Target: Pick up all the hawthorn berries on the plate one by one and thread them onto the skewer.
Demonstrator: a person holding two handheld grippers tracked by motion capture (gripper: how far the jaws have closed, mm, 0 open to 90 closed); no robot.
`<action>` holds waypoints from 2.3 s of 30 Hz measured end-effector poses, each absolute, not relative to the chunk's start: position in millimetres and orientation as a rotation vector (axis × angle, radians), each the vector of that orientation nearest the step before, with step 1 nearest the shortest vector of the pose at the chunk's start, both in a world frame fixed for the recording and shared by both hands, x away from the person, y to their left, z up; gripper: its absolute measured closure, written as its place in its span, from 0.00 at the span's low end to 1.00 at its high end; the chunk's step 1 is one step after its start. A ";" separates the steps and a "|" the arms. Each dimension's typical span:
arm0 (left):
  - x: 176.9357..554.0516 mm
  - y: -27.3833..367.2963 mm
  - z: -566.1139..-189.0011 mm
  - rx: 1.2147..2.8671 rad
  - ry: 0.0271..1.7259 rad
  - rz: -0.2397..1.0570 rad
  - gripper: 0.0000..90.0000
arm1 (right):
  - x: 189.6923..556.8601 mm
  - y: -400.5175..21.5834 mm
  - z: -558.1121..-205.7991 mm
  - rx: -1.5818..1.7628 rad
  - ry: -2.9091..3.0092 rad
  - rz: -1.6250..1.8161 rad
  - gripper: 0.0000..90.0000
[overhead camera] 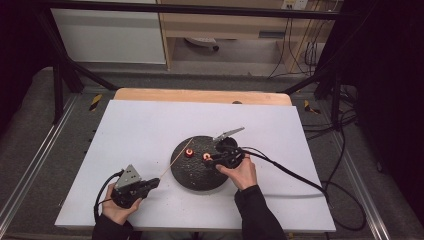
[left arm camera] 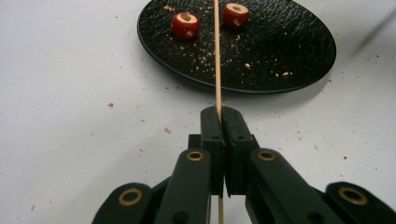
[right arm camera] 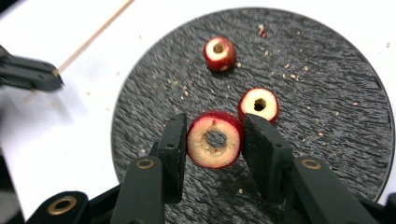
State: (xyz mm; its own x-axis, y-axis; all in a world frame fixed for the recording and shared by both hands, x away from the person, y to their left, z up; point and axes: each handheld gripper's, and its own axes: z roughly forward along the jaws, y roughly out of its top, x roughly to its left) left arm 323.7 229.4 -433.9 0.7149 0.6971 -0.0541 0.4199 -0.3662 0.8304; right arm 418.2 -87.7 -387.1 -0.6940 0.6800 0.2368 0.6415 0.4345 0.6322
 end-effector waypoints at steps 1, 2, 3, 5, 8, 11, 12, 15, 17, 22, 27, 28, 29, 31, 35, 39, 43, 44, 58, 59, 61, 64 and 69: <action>323.5 229.2 -433.9 2.011 0.851 0.385 0.98 | 416.2 -89.9 -387.0 1.218 2.599 1.143 0.68; 323.5 229.2 -433.9 2.011 0.851 0.385 0.98 | 414.3 -92.1 -386.9 1.228 2.583 1.165 0.68; 323.4 229.1 -433.9 2.009 0.852 0.386 0.98 | 412.5 -94.5 -387.2 1.234 2.563 1.193 0.68; 323.0 228.7 -433.8 2.004 0.853 0.387 0.98 | 408.9 -99.3 -387.8 1.257 2.522 1.262 0.68; 322.3 227.6 -433.8 2.000 0.852 0.387 0.98 | 403.4 -104.8 -390.6 1.289 2.464 1.346 0.68; 321.8 226.6 -433.8 1.998 0.852 0.387 0.98 | 398.7 -108.9 -395.0 1.314 2.410 1.416 0.68; 321.3 225.4 -433.9 1.995 0.849 0.387 0.98 | 397.2 -110.1 -396.3 1.326 2.387 1.442 0.68; 320.5 223.5 -434.2 1.992 0.846 0.387 0.98 | 393.0 -113.4 -399.9 1.351 2.317 1.524 0.68; 320.1 222.0 -434.5 1.991 0.844 0.388 0.98 | 390.3 -114.5 -402.4 1.367 2.270 1.569 0.68; 318.8 219.0 -434.0 1.982 0.837 0.395 0.98 | 384.6 -114.7 -409.6 1.408 2.144 1.707 0.68; 319.3 215.4 -434.6 1.978 0.837 0.395 0.98 | 381.2 -115.4 -413.2 1.432 2.008 1.838 0.69; 319.6 214.7 -434.7 1.976 0.837 0.396 0.98 | 380.8 -115.2 -413.1 1.437 1.986 1.852 0.69; 319.7 213.8 -434.7 1.974 0.837 0.395 0.98 | 380.2 -114.8 -412.9 1.445 1.966 1.868 0.69; 319.5 212.3 -434.6 1.971 0.836 0.395 0.98 | 380.3 -113.6 -413.9 1.436 1.923 1.900 0.69; 318.4 208.4 -434.8 1.960 0.832 0.398 0.98 | 382.1 -111.5 -414.2 1.456 1.851 1.956 0.69; 317.9 204.9 -435.1 1.946 0.838 0.398 0.98 | 384.4 -111.4 -412.7 1.460 1.800 1.991 0.69; 317.5 201.9 -435.4 1.939 0.840 0.399 0.98 | 386.5 -112.2 -409.6 1.462 1.726 2.044 0.69; 317.2 201.1 -435.5 1.936 0.840 0.401 0.98 | 387.0 -112.2 -408.3 1.468 1.704 2.058 0.69; 316.5 193.8 -435.8 1.909 0.829 0.405 0.98 | 401.5 -115.4 -399.7 1.468 1.484 2.174 0.69; 316.3 192.9 -435.8 1.908 0.827 0.404 0.98 | 401.5 -115.4 -399.7 1.468 1.484 2.174 0.69; 315.8 190.2 -436.1 1.910 0.818 0.404 0.98 | 403.1 -114.8 -401.1 1.472 1.468 2.179 0.69; 314.8 187.0 -436.4 1.908 0.809 0.402 0.98 | 403.8 -113.8 -402.0 1.475 1.441 2.202 0.69; 312.9 181.6 -436.7 1.913 0.791 0.402 0.98 | 403.3 -112.1 -403.4 1.473 1.392 2.235 0.69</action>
State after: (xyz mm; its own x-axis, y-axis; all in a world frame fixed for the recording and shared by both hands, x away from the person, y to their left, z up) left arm 312.9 181.6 -436.7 0.7321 0.6785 -0.0603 0.3510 -0.2999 0.8870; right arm 403.3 -112.1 -403.4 -0.5172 0.5406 0.6635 0.3572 -0.5681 0.7414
